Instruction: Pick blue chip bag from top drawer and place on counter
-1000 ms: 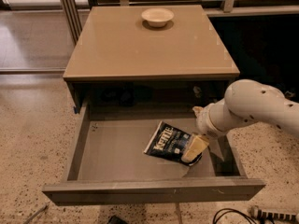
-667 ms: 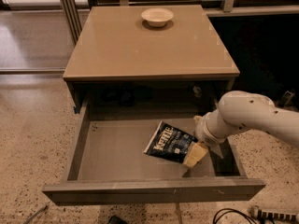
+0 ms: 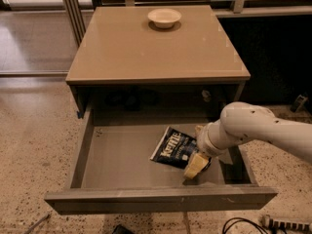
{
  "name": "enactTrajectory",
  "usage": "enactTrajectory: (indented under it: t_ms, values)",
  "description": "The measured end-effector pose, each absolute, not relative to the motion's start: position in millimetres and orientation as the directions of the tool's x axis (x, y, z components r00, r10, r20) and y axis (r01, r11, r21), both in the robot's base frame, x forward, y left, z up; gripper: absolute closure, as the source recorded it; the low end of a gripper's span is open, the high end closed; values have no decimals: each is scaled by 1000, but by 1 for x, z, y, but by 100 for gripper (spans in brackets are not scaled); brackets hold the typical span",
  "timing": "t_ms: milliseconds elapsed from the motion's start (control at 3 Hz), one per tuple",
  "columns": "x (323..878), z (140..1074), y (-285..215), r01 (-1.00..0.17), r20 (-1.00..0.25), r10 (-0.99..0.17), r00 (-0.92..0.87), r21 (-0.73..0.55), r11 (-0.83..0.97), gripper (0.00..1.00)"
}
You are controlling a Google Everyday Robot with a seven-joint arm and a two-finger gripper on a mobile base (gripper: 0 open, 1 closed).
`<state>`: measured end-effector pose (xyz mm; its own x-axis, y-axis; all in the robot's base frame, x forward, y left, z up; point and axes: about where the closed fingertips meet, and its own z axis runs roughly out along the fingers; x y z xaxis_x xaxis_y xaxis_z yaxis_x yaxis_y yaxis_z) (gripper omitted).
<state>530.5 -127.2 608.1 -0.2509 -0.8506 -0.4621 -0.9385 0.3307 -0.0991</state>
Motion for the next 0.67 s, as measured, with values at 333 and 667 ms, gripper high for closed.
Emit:
enactTrajectory:
  t_ms: [333,667]
  values:
    - [531,578,-95,-957,-495,-839,-228,-43,286,2]
    - [531,578,-95,-957,-495,-839,-228,-43,286,25]
